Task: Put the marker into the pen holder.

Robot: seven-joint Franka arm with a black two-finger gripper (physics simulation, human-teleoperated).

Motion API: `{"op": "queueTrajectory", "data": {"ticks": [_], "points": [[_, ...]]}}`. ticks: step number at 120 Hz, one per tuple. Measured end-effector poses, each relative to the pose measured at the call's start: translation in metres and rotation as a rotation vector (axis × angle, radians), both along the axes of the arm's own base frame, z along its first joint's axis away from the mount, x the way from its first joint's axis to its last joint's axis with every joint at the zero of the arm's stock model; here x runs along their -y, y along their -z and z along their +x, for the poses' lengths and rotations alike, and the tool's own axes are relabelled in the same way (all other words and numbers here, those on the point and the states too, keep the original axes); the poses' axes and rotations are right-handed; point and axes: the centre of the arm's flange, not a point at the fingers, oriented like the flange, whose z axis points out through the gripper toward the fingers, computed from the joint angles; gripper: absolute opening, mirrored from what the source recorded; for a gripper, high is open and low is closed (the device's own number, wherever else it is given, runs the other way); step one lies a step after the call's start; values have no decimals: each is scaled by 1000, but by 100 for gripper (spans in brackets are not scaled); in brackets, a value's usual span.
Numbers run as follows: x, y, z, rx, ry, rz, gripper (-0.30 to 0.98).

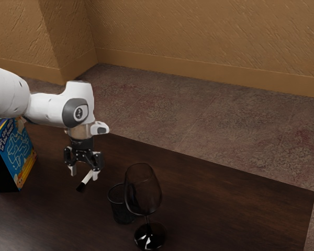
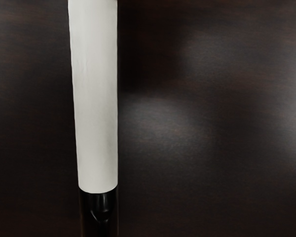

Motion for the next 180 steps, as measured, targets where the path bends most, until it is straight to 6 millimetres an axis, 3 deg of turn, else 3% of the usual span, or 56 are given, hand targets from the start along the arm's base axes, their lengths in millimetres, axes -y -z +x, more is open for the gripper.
{"op": "queueTrajectory", "data": {"ticks": [22, 46, 80, 89, 96, 110, 115, 138, 156, 180], "points": [[-6, 31, 11, 76, -16, 11, 45], [-9, 31, 16, 152, -21, 21, 14], [-14, 36, 20, 182, -33, 20, 2], [-4, 10, 24, 211, -18, 16, -2], [13, -29, 25, 230, 9, 12, -4], [85, -114, 32, 204, 104, -11, -7], [104, -129, 38, 145, 116, -11, -7], [117, -91, 34, -308, 30, 44, -8], [134, -94, 19, -496, -1, 101, -8], [152, -101, 9, -596, -29, 162, -8]]}}
